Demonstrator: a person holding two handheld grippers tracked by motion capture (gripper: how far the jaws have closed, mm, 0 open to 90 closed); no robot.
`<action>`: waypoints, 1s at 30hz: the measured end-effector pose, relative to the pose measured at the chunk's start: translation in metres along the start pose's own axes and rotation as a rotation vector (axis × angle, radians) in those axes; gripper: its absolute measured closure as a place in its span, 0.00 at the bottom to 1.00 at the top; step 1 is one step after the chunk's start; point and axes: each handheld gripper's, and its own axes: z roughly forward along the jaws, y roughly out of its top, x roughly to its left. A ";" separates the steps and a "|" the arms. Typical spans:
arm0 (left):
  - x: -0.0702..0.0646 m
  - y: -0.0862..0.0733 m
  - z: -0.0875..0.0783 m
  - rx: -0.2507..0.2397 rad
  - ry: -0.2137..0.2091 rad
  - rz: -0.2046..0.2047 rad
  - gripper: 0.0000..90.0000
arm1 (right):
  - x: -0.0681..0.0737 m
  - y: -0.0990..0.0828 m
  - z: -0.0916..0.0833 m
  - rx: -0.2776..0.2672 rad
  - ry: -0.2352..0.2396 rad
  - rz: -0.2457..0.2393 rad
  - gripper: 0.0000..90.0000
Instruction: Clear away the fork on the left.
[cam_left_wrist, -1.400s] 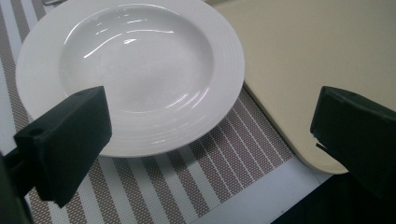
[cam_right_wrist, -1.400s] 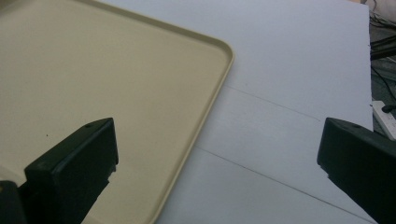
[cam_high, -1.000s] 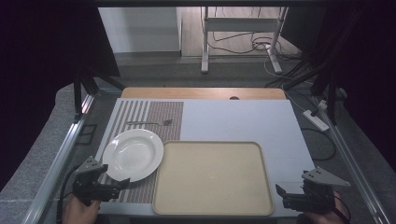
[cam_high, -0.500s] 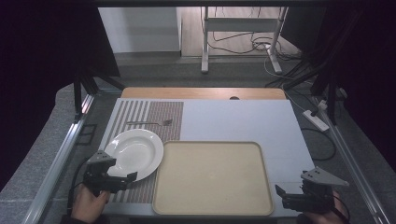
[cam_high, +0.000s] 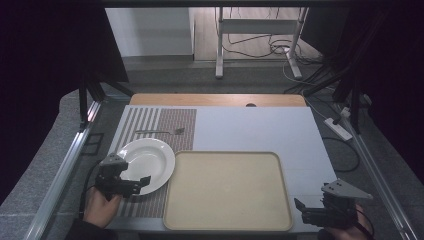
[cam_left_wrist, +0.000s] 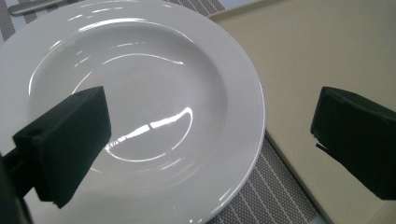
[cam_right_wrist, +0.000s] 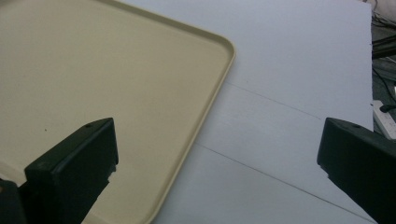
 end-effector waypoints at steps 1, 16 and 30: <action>0.001 0.001 0.001 -0.002 -0.001 -0.003 0.00 | 0.000 0.000 0.000 0.000 0.000 0.000 0.00; 0.014 0.020 0.023 0.007 0.026 0.015 0.00 | 0.000 0.000 0.001 0.007 0.000 -0.006 0.00; 0.023 0.042 0.042 0.024 0.047 0.032 0.00 | 0.000 0.000 0.001 0.010 0.003 -0.003 0.00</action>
